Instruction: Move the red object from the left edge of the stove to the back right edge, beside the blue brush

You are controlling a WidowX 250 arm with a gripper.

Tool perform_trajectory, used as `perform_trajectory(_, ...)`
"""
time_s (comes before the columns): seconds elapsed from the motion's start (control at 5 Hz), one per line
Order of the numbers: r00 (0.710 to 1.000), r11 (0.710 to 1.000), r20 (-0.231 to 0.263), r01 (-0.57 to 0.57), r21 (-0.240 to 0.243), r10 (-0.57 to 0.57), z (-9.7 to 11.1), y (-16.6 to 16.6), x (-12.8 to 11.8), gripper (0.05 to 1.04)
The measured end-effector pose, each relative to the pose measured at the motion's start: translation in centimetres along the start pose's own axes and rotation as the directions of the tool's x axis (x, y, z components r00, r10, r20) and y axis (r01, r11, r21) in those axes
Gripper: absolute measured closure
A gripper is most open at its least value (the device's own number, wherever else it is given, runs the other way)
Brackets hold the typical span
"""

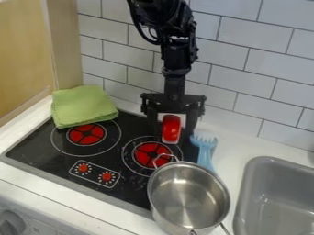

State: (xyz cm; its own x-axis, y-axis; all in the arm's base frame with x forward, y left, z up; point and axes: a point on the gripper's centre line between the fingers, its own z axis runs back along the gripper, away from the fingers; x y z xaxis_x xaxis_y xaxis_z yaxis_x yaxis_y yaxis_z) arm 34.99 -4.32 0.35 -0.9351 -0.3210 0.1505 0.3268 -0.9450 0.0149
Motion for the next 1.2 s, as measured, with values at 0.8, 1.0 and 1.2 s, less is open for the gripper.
perform_trajectory(0.8, 0.989, 0.997, -0.148, 0.036, 0.066, -0.025, 5.8, -0.8, 2.8, 0.085)
perform_trajectory(1.0, 0.984, 0.996, -0.177, 0.032, 0.081, -0.017, 6.6, -1.5, 3.6, 0.085)
perform_trajectory(1.2, 0.984, 0.996, -0.178, 0.038, 0.080, -0.023, 6.6, -1.5, 3.7, 0.085)
